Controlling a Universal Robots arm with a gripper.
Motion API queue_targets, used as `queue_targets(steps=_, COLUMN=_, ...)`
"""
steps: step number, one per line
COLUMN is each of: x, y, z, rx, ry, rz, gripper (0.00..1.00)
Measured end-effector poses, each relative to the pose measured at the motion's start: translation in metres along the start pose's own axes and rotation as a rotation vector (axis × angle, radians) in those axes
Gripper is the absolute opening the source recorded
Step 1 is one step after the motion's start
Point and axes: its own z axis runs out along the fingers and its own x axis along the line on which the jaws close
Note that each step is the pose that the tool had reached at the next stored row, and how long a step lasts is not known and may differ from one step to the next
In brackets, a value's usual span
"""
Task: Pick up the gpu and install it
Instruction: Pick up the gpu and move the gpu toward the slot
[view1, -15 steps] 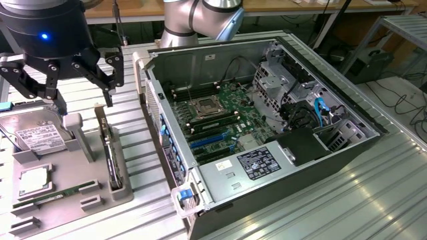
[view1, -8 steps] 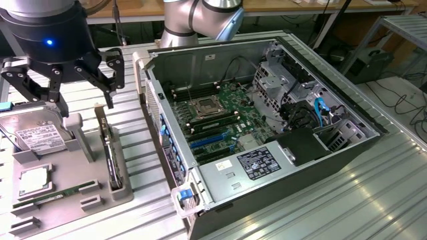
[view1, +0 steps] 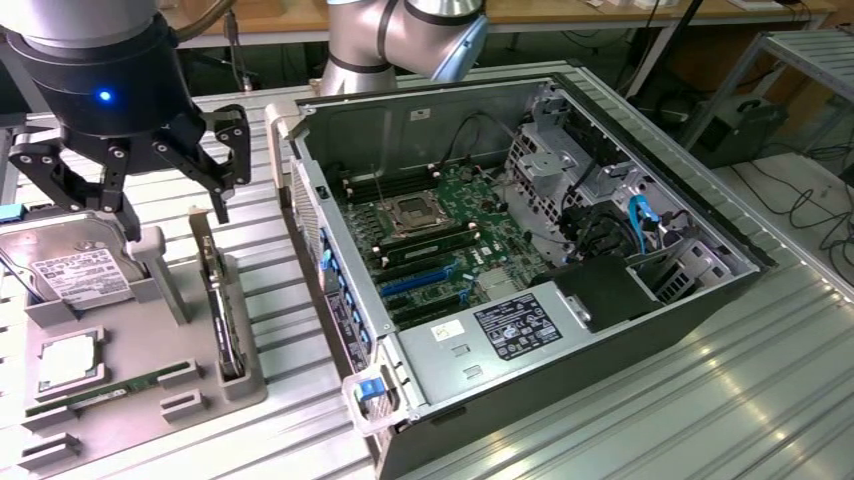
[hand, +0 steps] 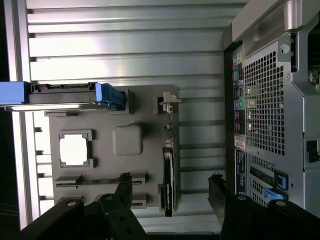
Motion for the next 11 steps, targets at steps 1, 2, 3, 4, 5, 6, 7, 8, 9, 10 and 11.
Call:
queue_targets(steps=1, x=0.000, y=0.0000, z=0.0010, rx=0.0000, ry=-0.0001, rz=0.000, gripper=0.72)
queue_targets(steps=2, x=0.000, y=-0.0001, z=0.0019, rx=0.0000, ry=-0.0001, rz=0.000, gripper=0.72)
queue_targets(steps=3, x=0.000, y=-0.0001, z=0.0030, rx=0.0002, ry=0.0000, rz=0.000, gripper=0.72)
queue_targets(steps=4, x=0.000, y=-0.0001, z=0.0041, rx=0.0002, ry=0.0002, rz=0.000, gripper=0.72)
queue_targets(steps=5, x=0.000, y=-0.0002, z=0.0056, rx=0.0002, ry=0.0004, rz=0.000, gripper=0.72)
queue_targets(steps=6, x=0.000, y=-0.0002, z=0.0071, rx=0.0002, ry=0.0009, rz=0.000, gripper=0.72)
queue_targets(steps=7, x=0.000, y=-0.0002, z=0.0085, rx=0.0002, ry=0.0013, rz=0.000, gripper=0.72)
queue_targets(steps=8, x=0.000, y=-0.0003, z=0.0098, rx=0.0003, ry=0.0017, rz=0.000, gripper=0.72)
queue_targets(steps=9, x=0.000, y=-0.0003, z=0.0116, rx=0.0003, ry=0.0022, rz=0.000, gripper=0.72)
queue_targets(steps=10, x=0.000, y=-0.0004, z=0.0132, rx=0.0003, ry=0.0028, rz=0.000, gripper=0.72)
queue_targets(steps=11, x=0.000, y=-0.0005, z=0.0153, rx=0.0004, ry=0.0036, rz=0.000, gripper=0.72)
